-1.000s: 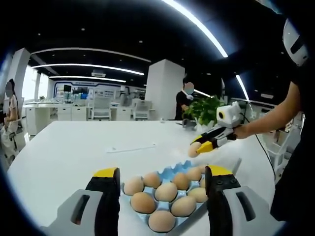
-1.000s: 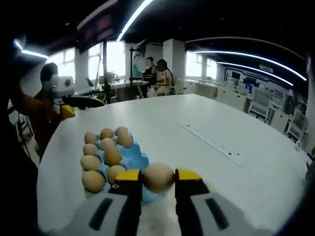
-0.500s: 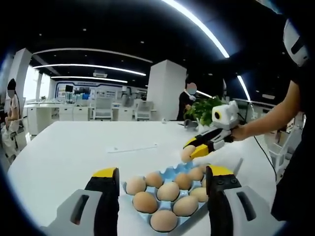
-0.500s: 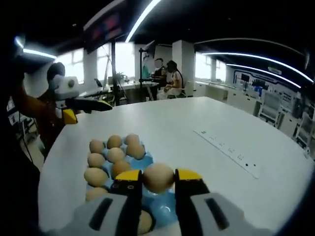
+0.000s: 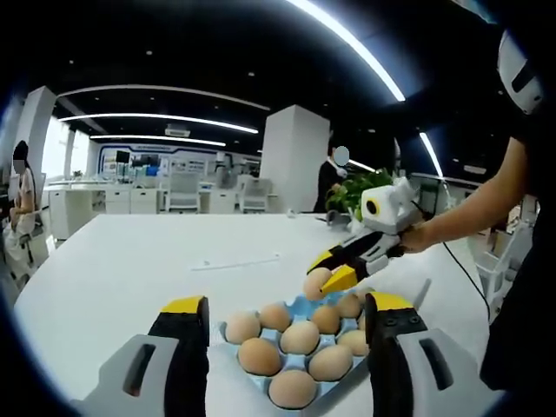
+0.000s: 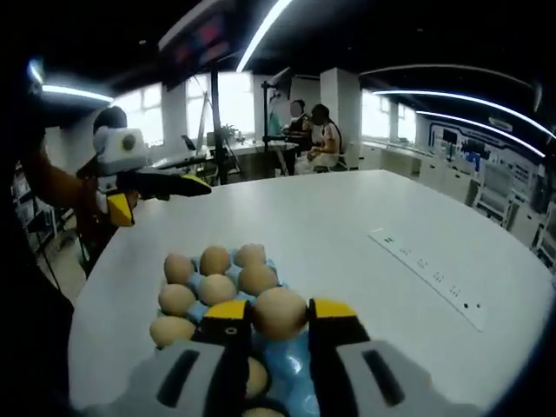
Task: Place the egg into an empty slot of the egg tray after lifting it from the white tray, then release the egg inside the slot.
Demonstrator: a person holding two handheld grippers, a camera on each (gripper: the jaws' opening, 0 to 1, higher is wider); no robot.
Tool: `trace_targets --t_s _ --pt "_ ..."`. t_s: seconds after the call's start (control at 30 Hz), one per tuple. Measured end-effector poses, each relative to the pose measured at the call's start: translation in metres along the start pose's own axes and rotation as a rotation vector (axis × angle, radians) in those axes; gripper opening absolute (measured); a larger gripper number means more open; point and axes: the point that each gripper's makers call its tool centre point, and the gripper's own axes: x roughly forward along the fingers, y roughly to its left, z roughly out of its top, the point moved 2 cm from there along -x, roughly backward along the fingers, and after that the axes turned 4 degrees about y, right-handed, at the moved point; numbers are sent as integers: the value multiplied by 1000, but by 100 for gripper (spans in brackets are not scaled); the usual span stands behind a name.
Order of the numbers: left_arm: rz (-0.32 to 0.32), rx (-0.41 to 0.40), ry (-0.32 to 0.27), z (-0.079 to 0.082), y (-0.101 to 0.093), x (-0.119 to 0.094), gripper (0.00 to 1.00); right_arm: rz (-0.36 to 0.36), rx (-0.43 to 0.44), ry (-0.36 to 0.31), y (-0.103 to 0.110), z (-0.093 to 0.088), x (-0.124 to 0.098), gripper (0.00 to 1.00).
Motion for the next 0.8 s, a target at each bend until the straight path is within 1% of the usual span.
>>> trace_targets --t_s 0.2,0.33,0.4,0.47,0.6,0.8 --pt "-5 -2 4 -1 -1 0 72 25 0 20 2 -1 12 25" --pt "1 0 3 -1 0 0 73 43 5 40 3 -4 19 25" --pt "4 -1 1 -1 0 0 73 44 3 42 3 -4 21 25" --pt "1 -3 4 -1 0 -1 72 57 30 48 4 -6 22 26" --pt "4 -7 4 -2 1 -1 72 59 20 55 2 -6 25 26" --pt "0 -8 4 -2 -1 0 72 73 50 66 -1 -8 29 26"
